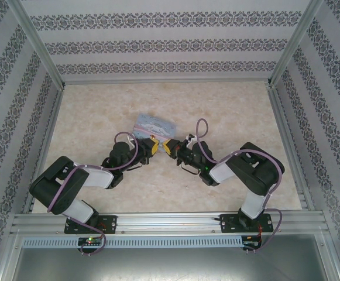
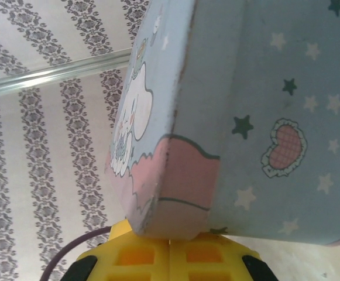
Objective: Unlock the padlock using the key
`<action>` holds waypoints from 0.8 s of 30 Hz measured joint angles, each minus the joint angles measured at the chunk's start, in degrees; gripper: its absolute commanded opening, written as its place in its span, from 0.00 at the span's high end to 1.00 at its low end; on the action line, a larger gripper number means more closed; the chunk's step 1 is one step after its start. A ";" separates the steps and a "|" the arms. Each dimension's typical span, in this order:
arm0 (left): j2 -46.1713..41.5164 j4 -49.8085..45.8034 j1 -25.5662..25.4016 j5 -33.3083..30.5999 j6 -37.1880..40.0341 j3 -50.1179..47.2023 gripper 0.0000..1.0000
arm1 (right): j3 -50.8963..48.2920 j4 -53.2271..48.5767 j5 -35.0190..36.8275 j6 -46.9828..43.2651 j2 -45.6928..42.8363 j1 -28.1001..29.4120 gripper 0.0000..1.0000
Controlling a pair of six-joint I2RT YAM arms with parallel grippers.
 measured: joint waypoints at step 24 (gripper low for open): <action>0.00 -0.04 0.00 0.28 0.00 0.00 1.00 | 4.79 -19.98 -7.02 -23.76 -7.74 -3.10 1.00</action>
